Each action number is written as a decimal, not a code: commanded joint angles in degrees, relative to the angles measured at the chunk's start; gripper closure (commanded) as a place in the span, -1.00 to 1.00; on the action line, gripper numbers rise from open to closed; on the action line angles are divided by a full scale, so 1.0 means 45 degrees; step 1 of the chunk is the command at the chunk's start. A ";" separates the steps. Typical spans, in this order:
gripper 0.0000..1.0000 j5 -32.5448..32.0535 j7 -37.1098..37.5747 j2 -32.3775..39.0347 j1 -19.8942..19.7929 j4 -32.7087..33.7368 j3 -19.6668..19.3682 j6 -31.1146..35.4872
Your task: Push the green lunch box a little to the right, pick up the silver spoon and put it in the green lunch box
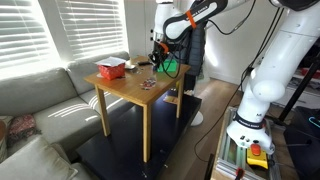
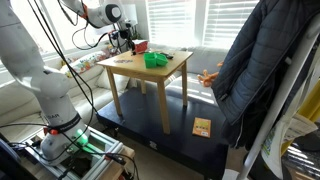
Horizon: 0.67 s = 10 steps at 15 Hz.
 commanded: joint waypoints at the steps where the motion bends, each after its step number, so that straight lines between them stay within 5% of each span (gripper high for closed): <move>1: 0.87 0.1219 -0.0175 -0.1246 0.0034 -0.0157 0.0019 -0.1086; 10: 0.88 0.5495 0.1321 -0.2311 -0.0488 0.1783 -0.0485 -0.4545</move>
